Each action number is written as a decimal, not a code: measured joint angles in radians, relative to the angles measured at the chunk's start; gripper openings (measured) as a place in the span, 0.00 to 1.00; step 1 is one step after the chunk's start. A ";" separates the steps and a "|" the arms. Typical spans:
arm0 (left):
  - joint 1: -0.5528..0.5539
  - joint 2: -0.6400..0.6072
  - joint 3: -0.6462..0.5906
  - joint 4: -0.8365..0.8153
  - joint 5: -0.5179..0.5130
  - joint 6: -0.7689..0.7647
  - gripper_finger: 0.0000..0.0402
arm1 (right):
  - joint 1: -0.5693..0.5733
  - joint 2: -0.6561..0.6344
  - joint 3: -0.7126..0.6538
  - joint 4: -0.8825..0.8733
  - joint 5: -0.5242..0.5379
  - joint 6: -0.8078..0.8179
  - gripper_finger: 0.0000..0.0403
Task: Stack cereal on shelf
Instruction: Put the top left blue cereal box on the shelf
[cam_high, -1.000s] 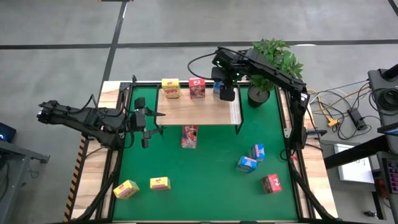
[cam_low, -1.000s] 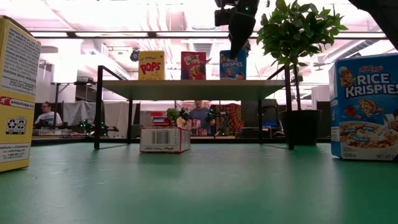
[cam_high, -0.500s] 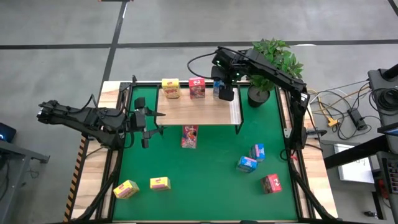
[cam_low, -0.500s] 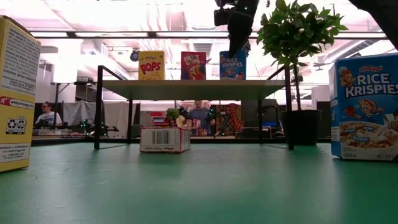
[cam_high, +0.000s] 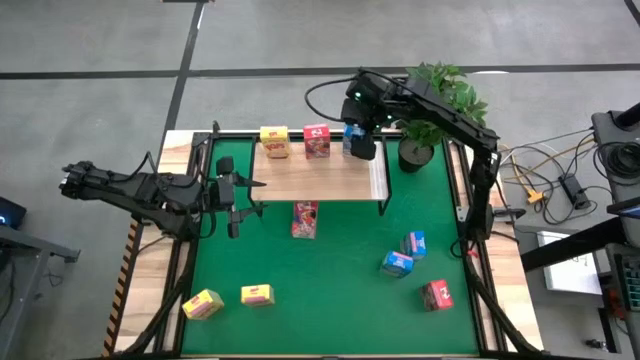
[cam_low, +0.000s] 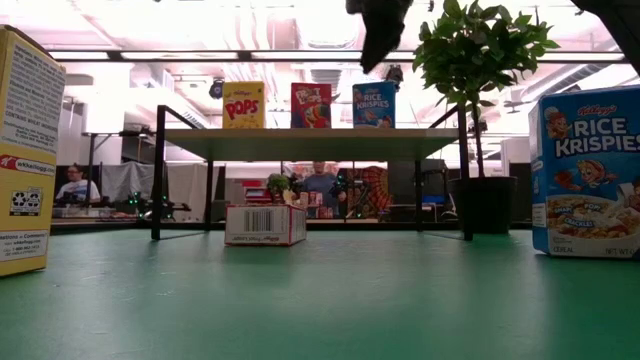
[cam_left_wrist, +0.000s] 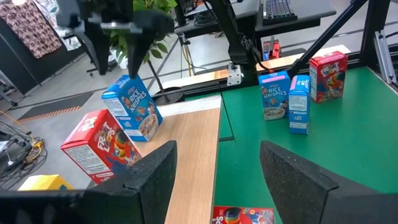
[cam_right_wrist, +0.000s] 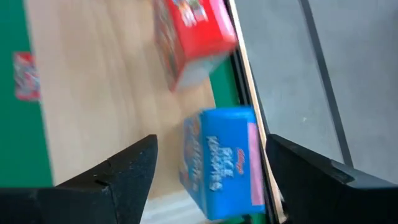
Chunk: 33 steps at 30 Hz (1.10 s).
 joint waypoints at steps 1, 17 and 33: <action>0.000 0.000 0.000 0.000 0.000 -0.005 0.53 | 0.011 0.000 0.012 0.004 -0.001 0.007 0.70; 0.000 0.041 0.000 -0.001 0.000 -0.064 0.53 | 0.215 0.023 0.024 -0.042 0.007 0.105 0.30; 0.000 0.052 0.000 -0.008 0.000 -0.060 0.53 | 0.185 0.033 -0.163 -0.139 0.358 0.159 0.02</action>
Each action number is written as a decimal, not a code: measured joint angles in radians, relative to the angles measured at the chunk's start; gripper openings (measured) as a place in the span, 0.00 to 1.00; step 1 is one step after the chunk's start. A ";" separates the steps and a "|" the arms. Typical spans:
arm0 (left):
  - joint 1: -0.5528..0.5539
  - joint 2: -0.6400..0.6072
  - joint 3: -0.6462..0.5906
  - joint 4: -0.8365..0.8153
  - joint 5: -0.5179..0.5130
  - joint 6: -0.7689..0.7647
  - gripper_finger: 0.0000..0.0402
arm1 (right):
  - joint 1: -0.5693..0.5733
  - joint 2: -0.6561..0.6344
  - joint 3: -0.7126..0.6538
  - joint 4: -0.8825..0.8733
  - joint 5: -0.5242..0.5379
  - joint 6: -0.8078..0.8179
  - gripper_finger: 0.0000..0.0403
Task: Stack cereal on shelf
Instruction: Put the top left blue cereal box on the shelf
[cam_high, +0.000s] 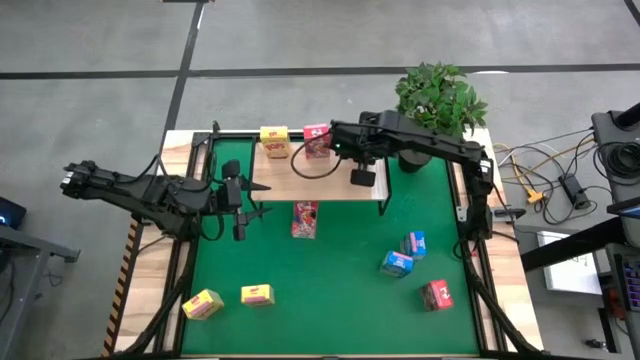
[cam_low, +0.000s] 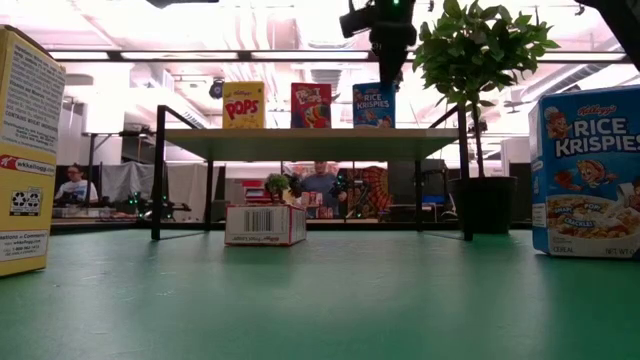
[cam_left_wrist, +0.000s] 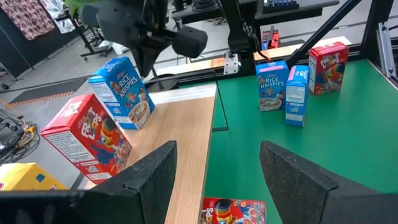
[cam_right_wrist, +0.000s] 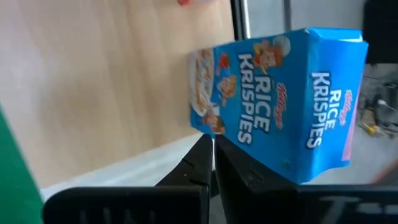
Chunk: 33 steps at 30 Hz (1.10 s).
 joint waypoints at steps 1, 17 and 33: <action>0.000 0.000 0.000 0.000 0.000 0.000 0.53 | -0.001 0.000 -0.005 -0.001 0.017 0.000 0.02; 0.000 0.000 0.000 0.000 0.000 0.000 0.53 | -0.049 0.000 -0.019 -0.019 0.066 -0.018 0.02; 0.000 0.000 0.000 -0.001 0.000 0.001 0.53 | -0.049 0.000 -0.019 -0.020 0.064 -0.018 0.02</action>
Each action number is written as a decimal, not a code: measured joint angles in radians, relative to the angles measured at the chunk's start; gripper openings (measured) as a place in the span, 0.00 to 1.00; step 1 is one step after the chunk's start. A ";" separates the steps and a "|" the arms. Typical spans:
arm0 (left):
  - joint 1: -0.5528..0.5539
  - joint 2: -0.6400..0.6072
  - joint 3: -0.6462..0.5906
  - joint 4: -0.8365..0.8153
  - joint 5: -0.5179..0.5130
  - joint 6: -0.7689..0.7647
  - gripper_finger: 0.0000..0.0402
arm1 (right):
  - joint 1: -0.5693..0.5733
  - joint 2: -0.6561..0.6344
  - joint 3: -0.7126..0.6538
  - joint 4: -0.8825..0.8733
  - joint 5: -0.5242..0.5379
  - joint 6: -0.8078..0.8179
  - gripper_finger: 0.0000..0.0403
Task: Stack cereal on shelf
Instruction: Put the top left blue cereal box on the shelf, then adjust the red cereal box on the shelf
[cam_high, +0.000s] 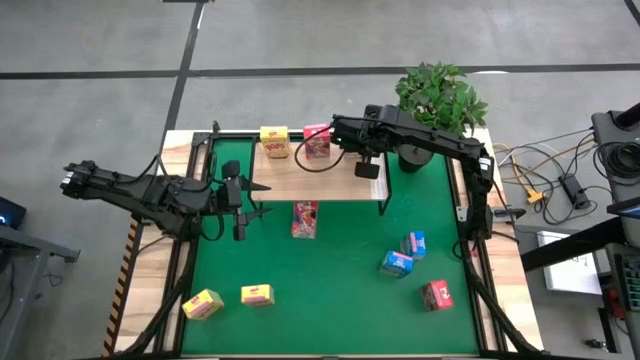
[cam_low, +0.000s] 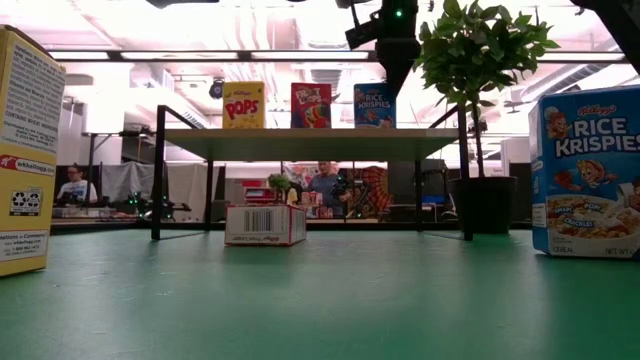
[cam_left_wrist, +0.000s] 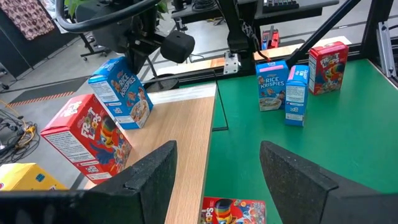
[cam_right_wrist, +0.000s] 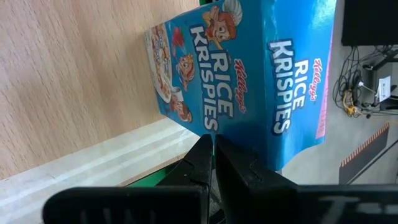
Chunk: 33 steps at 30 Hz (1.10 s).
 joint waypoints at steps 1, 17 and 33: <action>0.000 0.000 0.000 0.000 0.000 0.000 0.53 | 0.002 0.000 0.000 0.000 0.000 0.000 0.02; 0.000 0.000 0.000 -0.001 0.000 0.018 0.53 | 0.061 -0.039 0.005 0.373 -0.246 -0.084 0.02; 0.000 0.003 0.000 -0.005 0.000 0.019 0.53 | 0.061 0.055 -0.004 0.686 -0.289 -0.230 0.02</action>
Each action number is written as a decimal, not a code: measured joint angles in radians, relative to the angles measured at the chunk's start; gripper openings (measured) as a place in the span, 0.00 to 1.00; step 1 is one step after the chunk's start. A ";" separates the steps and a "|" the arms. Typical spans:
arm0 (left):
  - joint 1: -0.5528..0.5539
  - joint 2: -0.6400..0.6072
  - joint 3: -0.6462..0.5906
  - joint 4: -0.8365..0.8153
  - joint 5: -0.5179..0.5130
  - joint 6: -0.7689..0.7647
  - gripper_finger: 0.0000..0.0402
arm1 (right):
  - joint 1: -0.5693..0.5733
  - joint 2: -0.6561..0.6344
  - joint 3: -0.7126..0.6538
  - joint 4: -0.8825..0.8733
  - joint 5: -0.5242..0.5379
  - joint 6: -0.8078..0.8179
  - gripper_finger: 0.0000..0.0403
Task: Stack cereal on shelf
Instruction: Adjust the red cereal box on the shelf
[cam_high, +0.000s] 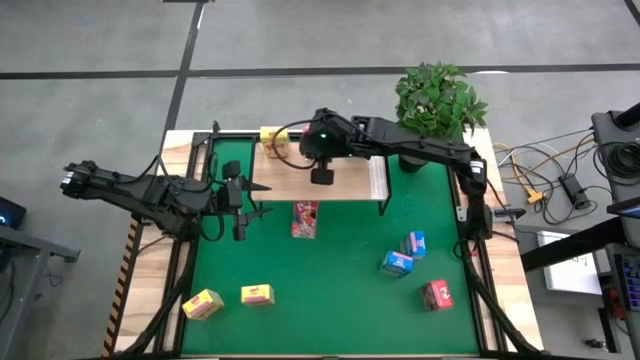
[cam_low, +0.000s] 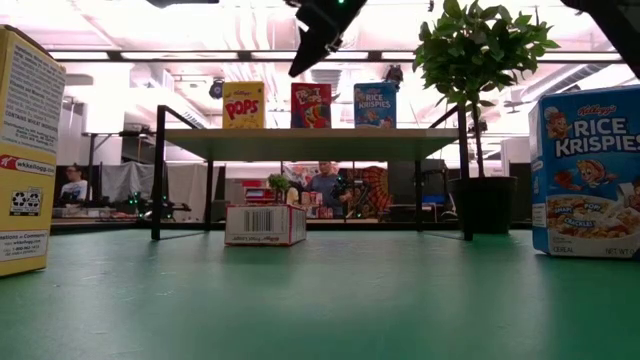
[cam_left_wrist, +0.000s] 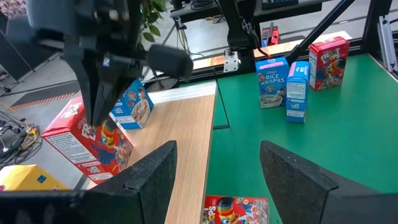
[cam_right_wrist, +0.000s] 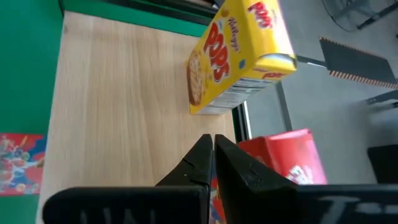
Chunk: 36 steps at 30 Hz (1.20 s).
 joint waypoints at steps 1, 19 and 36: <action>0.000 0.000 0.000 -0.001 0.000 0.000 0.53 | 0.000 0.007 0.000 0.005 0.000 -0.006 0.02; 0.000 0.002 0.000 -0.002 0.000 0.008 0.53 | -0.022 0.067 0.000 0.052 0.073 -0.059 0.02; 0.000 0.002 0.000 -0.002 0.000 0.008 0.53 | -0.034 0.071 0.000 0.076 0.079 -0.078 0.02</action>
